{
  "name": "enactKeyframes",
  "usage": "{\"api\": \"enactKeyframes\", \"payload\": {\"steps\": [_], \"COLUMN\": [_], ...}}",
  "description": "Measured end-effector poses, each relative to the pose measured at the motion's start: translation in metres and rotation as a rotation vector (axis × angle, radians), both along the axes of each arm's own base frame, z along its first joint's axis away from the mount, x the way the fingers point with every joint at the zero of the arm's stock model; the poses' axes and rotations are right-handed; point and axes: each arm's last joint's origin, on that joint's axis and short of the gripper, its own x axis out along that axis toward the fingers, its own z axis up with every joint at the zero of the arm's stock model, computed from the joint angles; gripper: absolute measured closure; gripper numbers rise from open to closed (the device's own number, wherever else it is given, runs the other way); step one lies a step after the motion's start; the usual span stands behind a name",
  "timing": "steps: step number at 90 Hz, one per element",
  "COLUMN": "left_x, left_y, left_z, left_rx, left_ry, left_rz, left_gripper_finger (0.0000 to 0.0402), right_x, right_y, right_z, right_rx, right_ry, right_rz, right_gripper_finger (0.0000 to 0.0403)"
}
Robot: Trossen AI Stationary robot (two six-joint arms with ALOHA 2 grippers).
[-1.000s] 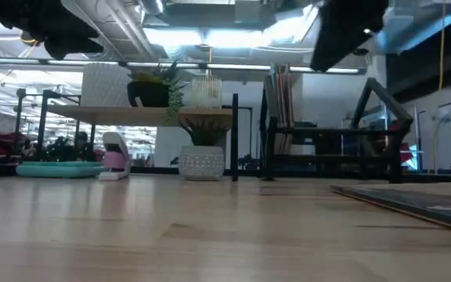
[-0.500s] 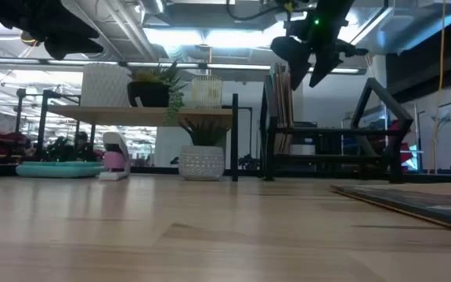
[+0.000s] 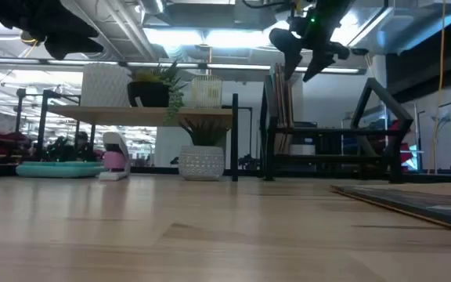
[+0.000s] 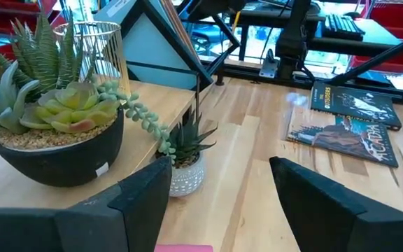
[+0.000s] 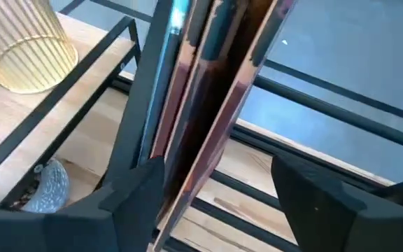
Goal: Stock shelves
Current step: Remove the purple book from the bookshelf
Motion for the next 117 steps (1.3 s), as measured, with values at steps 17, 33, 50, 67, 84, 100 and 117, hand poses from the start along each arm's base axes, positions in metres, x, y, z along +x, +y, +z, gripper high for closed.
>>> {"api": "enactKeyframes", "payload": {"steps": [17,33,50,67,84,100,117], "left_x": [0.0,0.0,0.0,0.0,0.0,0.0,0.0], "left_y": [0.0,0.0,0.0,0.0,0.0,0.0,0.0], "left_z": [0.0,0.0,0.0,0.0,0.0,0.0,0.0], "left_rx": [0.0,0.0,0.0,0.0,0.0,0.0,-0.001], "left_ry": [0.0,-0.001,-0.001,-0.001,-0.001,-0.001,-0.001], "left_rz": [0.0,0.0,0.0,0.0,0.0,0.0,0.001], "left_gripper_finger": [0.0165,0.0165,0.0165,0.0165,0.0165,0.0165,0.0165], "right_x": [-0.003,0.0,0.0,-0.005,-0.007,-0.005,0.004], "right_y": [-0.009,-0.013,-0.018,-0.029,-0.033,-0.034,-0.044], "right_z": [0.0,0.003,0.006,0.006,0.006,0.006,-0.002], "right_rx": [0.001,-0.009,-0.028,-0.033,-0.041,-0.068,-0.059], "right_ry": [-0.006,-0.047,-0.069,-0.072,-0.061,-0.062,-0.08], "right_rz": [-0.026,0.0,0.0,-0.043,-0.052,-0.054,-0.057], "right_gripper_finger": [0.0181,0.0196,0.0198,0.0198,0.0198,0.0198,0.0237]}}
